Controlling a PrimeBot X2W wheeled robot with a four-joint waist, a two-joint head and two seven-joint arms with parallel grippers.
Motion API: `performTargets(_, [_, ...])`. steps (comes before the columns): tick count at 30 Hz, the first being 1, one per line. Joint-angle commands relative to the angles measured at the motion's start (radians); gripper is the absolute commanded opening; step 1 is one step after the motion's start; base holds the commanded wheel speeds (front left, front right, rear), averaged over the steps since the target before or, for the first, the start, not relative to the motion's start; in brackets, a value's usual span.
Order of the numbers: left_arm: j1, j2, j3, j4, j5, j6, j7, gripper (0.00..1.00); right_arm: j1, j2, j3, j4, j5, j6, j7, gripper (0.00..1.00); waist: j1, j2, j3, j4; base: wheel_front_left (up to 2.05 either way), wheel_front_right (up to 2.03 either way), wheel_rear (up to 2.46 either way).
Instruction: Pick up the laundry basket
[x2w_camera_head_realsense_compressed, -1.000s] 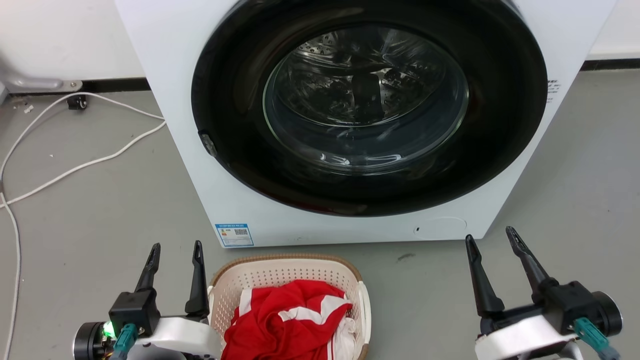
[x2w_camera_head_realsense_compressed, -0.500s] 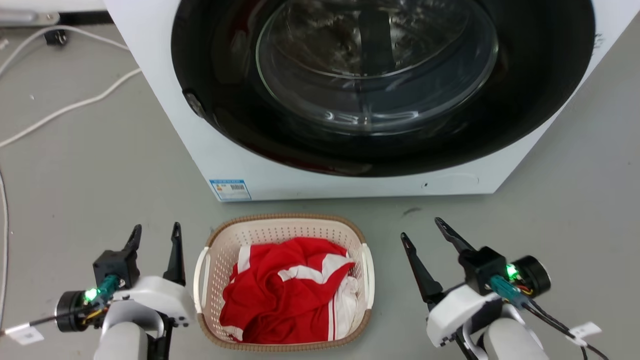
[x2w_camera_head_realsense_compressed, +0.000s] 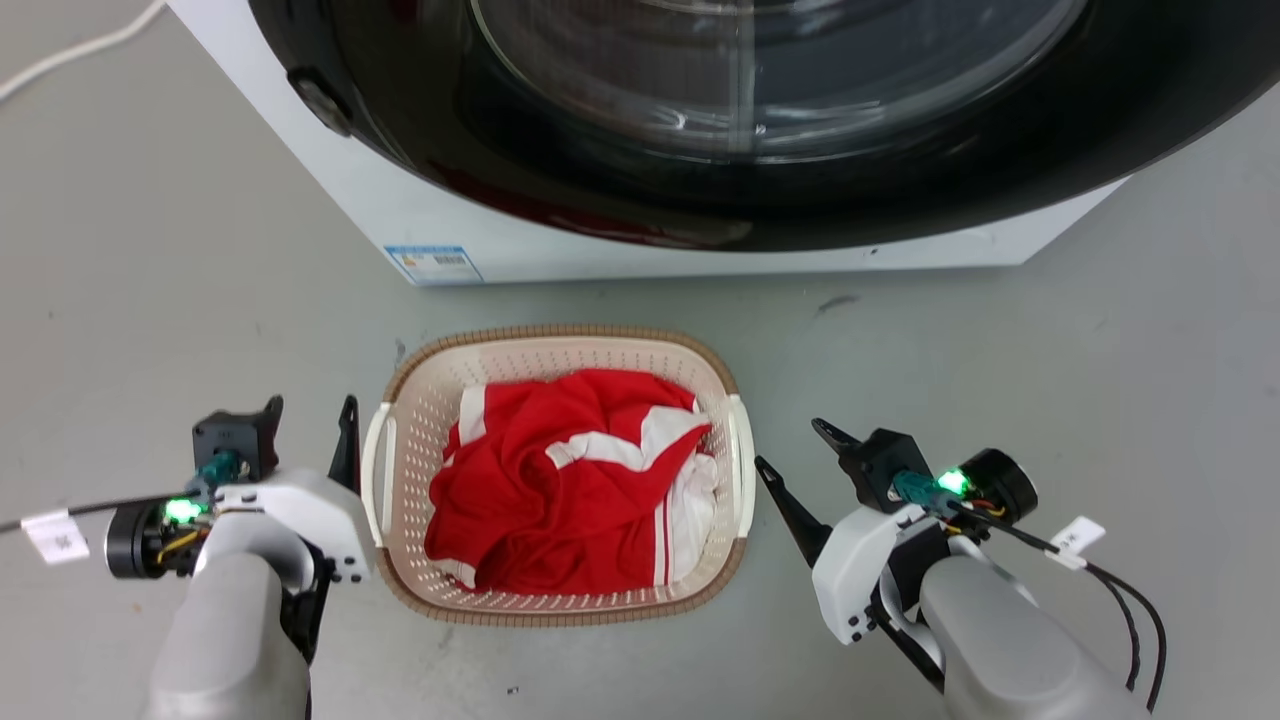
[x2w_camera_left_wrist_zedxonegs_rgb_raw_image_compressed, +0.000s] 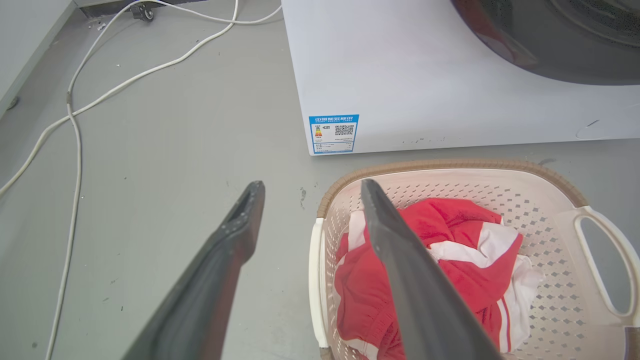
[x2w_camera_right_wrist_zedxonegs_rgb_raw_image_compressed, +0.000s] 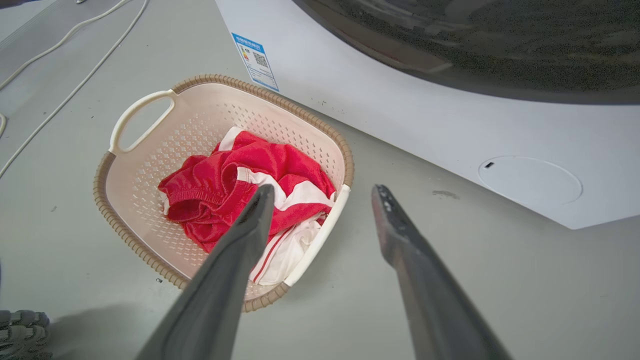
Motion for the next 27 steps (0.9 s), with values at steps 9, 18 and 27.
performTargets(9, [-0.160, 0.027, -0.055, 0.186, -0.008, -0.006, -0.003, 1.00, -0.166, 0.007, 0.140, 0.204, 0.119, -0.001, 0.002, 1.00, -0.0001, 0.0000, 0.154, 0.008, 0.00, 0.00, 0.00])
performTargets(18, [-0.277, 0.042, -0.092, 0.323, -0.032, -0.007, -0.003, 1.00, -0.267, 0.012, 0.243, 0.298, 0.212, -0.001, 0.019, 1.00, -0.0001, 0.0000, 0.258, 0.016, 0.00, 0.00, 0.00])
performTargets(27, [-0.357, 0.034, -0.170, 0.394, -0.083, -0.007, 0.004, 1.00, -0.343, 0.015, 0.322, 0.344, 0.298, -0.001, 0.043, 1.00, -0.0001, 0.0000, 0.362, 0.029, 0.00, 0.00, 0.00])
